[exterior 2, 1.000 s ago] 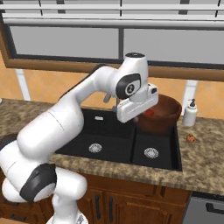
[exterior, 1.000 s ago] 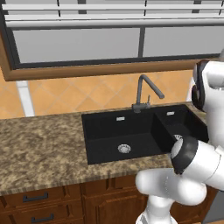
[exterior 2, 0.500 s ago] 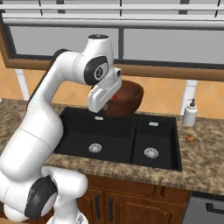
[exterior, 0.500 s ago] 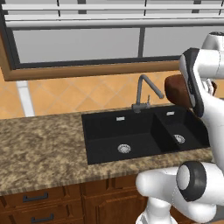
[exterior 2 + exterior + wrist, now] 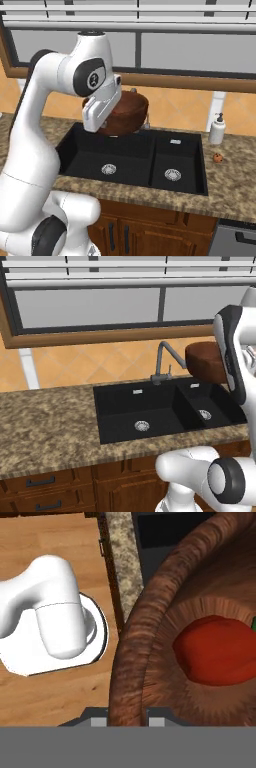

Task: Pick the bell pepper from the sink and place it in the bowl. Then pick the bowl and place it in the microwave. Then close the microwave door and press the start button.

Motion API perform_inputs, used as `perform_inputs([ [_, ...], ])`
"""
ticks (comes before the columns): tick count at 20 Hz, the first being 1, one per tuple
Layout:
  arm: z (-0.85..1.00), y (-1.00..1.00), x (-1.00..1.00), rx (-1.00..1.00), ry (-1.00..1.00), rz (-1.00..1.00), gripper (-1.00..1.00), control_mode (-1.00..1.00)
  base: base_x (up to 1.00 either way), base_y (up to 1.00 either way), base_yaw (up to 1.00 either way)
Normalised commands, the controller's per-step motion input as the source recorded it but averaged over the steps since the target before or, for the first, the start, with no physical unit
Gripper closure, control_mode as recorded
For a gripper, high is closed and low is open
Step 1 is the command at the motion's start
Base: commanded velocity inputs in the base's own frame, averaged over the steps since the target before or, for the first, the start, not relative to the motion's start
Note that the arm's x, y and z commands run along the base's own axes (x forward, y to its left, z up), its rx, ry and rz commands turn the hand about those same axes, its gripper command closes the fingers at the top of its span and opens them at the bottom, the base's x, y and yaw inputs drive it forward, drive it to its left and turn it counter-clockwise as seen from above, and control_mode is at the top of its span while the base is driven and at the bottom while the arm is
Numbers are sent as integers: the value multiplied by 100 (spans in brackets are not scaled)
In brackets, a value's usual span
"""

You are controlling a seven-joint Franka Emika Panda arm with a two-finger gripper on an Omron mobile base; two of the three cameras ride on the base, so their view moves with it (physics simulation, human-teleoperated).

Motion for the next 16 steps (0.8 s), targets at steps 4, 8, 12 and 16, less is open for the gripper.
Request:
perform_inputs([
  [4, 12, 60, -10, 0, 0, 8, 100, -100, 0, 0, 0],
  [8, 0, 20, 1, 0, 0, 1, 100, 100, -18, 18, 1],
  [12, 0, 0, 0, 0, 0, 0, 100, 100, -90, -2, -4],
  [16, 0, 0, 0, 0, 0, 0, 100, 100, -53, -4, -64],
])
